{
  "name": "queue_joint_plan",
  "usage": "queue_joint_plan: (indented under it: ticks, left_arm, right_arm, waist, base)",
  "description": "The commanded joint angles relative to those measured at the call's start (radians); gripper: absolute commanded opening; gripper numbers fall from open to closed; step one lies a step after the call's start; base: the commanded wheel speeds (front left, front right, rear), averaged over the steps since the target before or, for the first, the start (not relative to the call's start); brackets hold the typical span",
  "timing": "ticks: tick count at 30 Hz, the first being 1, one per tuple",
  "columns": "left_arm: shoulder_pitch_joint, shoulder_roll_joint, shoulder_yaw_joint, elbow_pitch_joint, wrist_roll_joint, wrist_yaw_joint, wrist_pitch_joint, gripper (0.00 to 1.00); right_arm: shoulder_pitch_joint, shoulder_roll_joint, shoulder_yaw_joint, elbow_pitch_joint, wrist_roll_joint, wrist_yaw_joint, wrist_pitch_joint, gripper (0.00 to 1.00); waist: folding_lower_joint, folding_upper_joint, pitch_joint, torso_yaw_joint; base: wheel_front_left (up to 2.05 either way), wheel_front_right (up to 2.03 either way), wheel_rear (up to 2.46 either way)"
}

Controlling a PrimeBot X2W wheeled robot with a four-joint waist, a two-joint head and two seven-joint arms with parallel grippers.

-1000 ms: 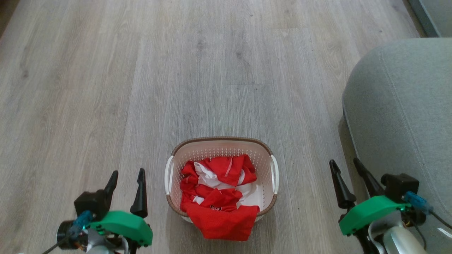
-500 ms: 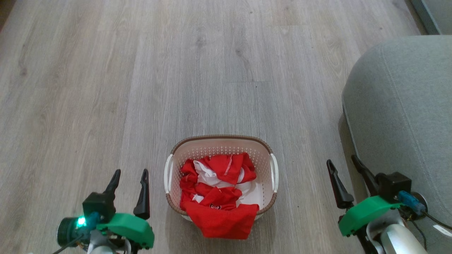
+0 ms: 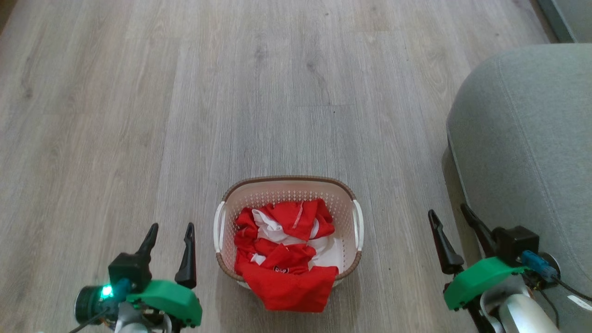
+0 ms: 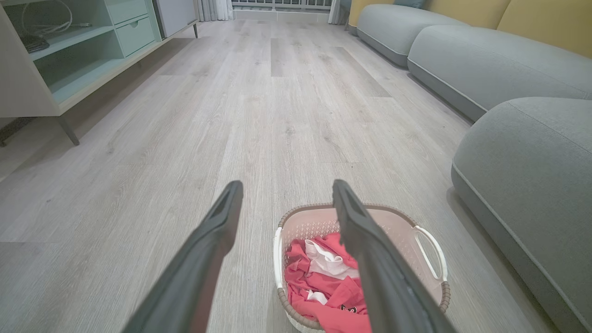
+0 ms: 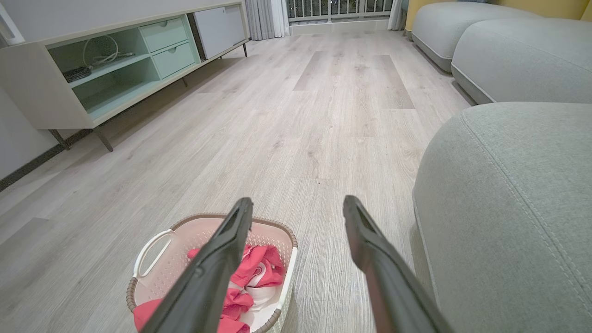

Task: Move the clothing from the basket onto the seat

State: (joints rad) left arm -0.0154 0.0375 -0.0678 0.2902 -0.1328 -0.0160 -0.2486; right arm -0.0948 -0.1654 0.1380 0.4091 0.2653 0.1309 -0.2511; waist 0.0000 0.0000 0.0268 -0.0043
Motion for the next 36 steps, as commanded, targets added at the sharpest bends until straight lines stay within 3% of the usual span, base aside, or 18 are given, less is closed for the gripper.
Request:
queue_joint_plan:
  ticks: [1, 11, 22, 31, 36]
  left_arm:
    - [-0.037, 0.013, 0.028, -0.031, -0.002, -0.003, -0.013, 1.0]
    - [-0.095, 0.013, 0.03, -0.038, 0.008, -0.014, -0.013, 1.0]
    - [-0.374, 0.013, -0.035, 0.003, 0.068, -0.044, -0.013, 1.0]
    - [-0.643, 0.039, -0.107, 0.147, 0.171, -0.051, -0.013, 1.0]
    - [-0.811, 0.035, -0.161, 0.345, 0.219, -0.047, -0.001, 1.0]
  right_arm:
    - [-0.04, -0.017, 0.018, -0.027, 0.003, 0.0, -0.011, 1.0]
    - [-0.091, -0.005, -0.022, -0.073, -0.024, 0.0, -0.011, 1.0]
    - [-0.295, 0.019, -0.099, -0.195, -0.074, 0.0, -0.011, 1.0]
    - [-0.448, 0.039, -0.101, -0.289, -0.089, 0.0, -0.011, 1.0]
    - [-0.485, 0.05, -0.101, -0.308, -0.091, 0.0, -0.011, 1.0]
  waist:
    - [0.0, 0.0, 0.005, -0.001]
    - [0.0, 0.0, 0.126, -0.019]
    - [0.0, 0.0, 0.544, -0.04]
    - [0.0, 0.0, 0.809, -0.085]
    - [0.0, 0.0, 0.883, -0.099]
  base:
    - [0.0, 0.0, 0.0]
    - [0.0, 0.0, 0.0]
    - [0.0, 0.0, 0.0]
    - [0.0, 0.0, 0.0]
    - [0.0, 0.0, 0.0]
